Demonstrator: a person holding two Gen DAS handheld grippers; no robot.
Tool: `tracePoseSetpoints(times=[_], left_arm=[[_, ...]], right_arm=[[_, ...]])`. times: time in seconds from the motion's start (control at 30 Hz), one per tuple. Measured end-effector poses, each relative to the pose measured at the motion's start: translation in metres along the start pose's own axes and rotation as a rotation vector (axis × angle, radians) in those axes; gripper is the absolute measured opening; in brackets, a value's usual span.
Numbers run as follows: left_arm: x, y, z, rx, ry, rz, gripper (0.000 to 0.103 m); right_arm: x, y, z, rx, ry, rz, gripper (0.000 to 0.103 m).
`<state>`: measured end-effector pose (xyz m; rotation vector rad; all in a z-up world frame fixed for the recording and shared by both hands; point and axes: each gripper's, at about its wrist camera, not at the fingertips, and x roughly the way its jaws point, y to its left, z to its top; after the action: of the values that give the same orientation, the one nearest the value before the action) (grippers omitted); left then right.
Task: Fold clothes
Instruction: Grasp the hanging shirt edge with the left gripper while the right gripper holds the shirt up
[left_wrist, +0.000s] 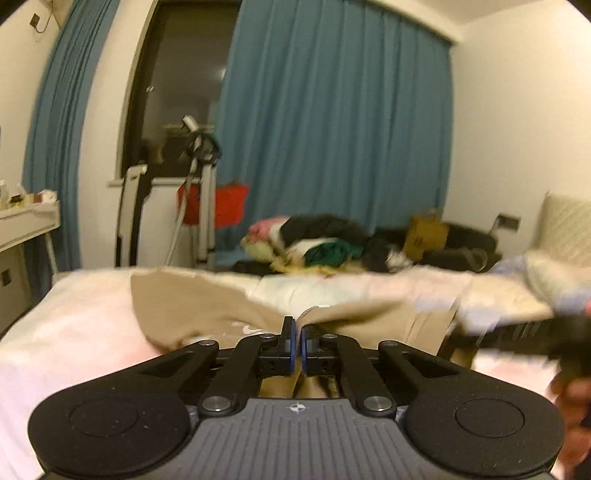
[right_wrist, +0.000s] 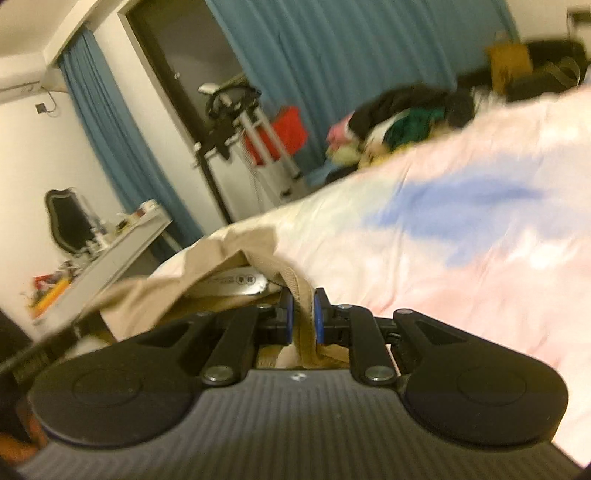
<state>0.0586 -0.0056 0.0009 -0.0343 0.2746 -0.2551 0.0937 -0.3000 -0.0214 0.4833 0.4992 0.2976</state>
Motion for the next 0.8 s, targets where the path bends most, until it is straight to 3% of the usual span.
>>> tracePoseSetpoints(times=[0.1, 0.17, 0.3, 0.33, 0.5, 0.63, 0.8], left_arm=[[0.006, 0.005, 0.021, 0.008, 0.009, -0.042, 0.003], [0.015, 0.005, 0.029, 0.035, 0.008, -0.056, 0.003], [0.029, 0.011, 0.019, -0.004, -0.005, -0.078, 0.003], [0.032, 0.012, 0.015, -0.025, -0.008, -0.085, 0.003], [0.037, 0.018, 0.005, -0.054, -0.018, -0.124, 0.003], [0.037, 0.025, 0.0, -0.088, -0.033, -0.16, 0.003], [0.035, 0.029, -0.003, -0.106, -0.045, -0.133, 0.003]], right_arm=[[0.006, 0.002, -0.005, 0.001, 0.036, 0.003, 0.017], [0.009, 0.005, -0.007, -0.022, 0.054, -0.031, 0.025], [0.016, 0.006, -0.012, -0.052, 0.089, -0.105, 0.066], [0.018, 0.006, -0.013, -0.054, 0.095, -0.11, 0.07], [0.035, 0.025, -0.017, -0.151, 0.077, -0.108, 0.069], [0.051, 0.036, -0.019, -0.237, 0.025, -0.238, 0.068], [0.056, 0.021, -0.019, -0.231, 0.058, -0.402, 0.068]])
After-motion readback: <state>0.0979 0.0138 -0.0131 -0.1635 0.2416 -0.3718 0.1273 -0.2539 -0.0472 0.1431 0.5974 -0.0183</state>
